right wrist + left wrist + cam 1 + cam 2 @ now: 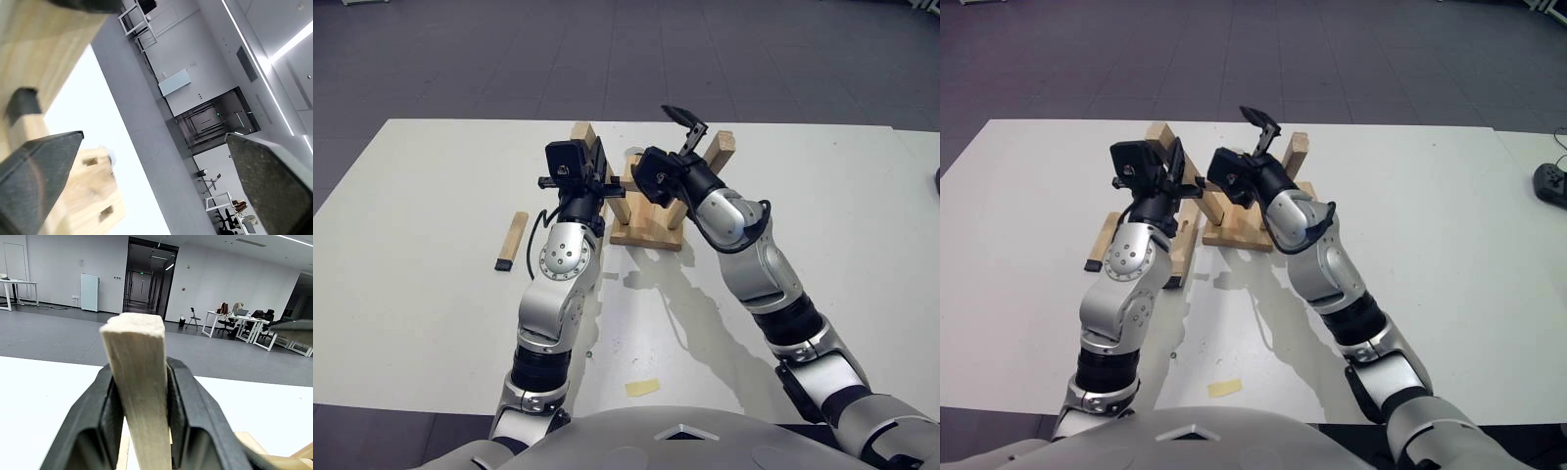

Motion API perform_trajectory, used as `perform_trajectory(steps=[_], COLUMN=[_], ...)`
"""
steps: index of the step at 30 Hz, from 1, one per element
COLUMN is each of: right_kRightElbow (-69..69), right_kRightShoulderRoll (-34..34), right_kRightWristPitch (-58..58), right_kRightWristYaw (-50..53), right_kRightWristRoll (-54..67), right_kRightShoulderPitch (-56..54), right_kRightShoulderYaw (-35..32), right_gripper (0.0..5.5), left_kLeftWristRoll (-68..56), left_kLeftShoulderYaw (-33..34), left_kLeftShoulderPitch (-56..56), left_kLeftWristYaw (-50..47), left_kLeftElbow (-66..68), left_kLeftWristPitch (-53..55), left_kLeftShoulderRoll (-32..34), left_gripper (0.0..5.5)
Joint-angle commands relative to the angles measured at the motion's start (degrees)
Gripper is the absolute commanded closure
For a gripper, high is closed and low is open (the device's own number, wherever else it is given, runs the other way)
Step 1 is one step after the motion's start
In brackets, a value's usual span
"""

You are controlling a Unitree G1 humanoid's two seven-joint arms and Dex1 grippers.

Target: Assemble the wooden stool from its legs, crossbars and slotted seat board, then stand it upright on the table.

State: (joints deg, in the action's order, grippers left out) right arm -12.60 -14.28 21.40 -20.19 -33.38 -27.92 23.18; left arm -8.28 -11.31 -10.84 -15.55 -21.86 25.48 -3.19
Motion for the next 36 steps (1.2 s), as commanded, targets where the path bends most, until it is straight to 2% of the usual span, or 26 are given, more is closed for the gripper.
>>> perform_trajectory(steps=[1, 3, 4, 7, 11, 18, 26, 28, 31, 34, 36], right_kRightElbow=[-2.7, -3.9, -5.1, -7.2, -6.7, -5.3, -3.8, -4.2, -4.7, -5.4, -4.5], right_kRightShoulderRoll=[1.9, 3.8, 5.3, 8.2, 9.1, 8.1, 7.7, 7.6, 7.3, 7.1, 7.6], right_kRightWristPitch=[-4.6, -5.7, -5.7, -3.3, -0.7, 0.7, 3.2, 4.1, 3.8, 5.3, 8.6], right_kRightWristYaw=[3.3, 4.5, 5.0, 5.4, 5.9, 6.4, 7.3, 7.5, 8.2, 9.3, 9.1], right_kRightWristRoll=[3.2, 6.0, 8.4, 14.0, 17.5, 18.4, 19.4, 20.4, 23.3, 27.1, 28.8], right_kRightShoulderPitch=[-2.4, -3.2, -4.0, -7.1, -9.2, -8.6, -7.3, -7.5, -10.7, -15.0, -14.5], right_kRightShoulderYaw=[-3.8, -6.2, -8.1, -12.9, -16.2, -16.6, -17.5, -18.9, -22.5, -27.3, -27.6], right_gripper=[0.1, 0.1, 0.1, 0.1, 0.1, 0.1, 0.1, 0.1, 0.1, 0.1, 0.1], left_kLeftWristRoll=[1.5, 1.6, 1.6, 1.6, 2.1, 1.5, 3.5, 4.0, 2.3, -1.8, -4.4], left_kLeftShoulderYaw=[1.4, 1.3, 1.1, 0.8, 1.2, 1.0, -1.0, -1.2, 2.1, 10.4, 16.7], left_kLeftShoulderPitch=[4.5, 4.5, 4.5, 4.7, 4.8, 4.8, 8.5, 7.6, 3.5, -2.3, -4.9], left_kLeftWristYaw=[-1.8, -1.7, -1.5, -0.8, -0.7, 2.9, 9.2, 10.5, 11.0, 9.2, 7.4], left_kLeftElbow=[6.0, 6.2, 6.2, 6.2, 6.5, 4.8, -5.8, -9.6, -15.9, -19.5, -19.3], left_kLeftWristPitch=[5.1, 5.1, 5.1, 5.3, 5.1, -0.6, -6.6, -6.2, -2.2, 2.1, 4.3], left_kLeftShoulderRoll=[-2.2, -2.1, -2.0, -1.8, -1.8, -0.7, 2.8, 3.6, 3.6, 3.1, 3.1], left_gripper=[4.43, 4.43, 4.07, 3.58, 2.81, 1.64, 0.14, 0.11, 0.11, 0.11, 0.11])
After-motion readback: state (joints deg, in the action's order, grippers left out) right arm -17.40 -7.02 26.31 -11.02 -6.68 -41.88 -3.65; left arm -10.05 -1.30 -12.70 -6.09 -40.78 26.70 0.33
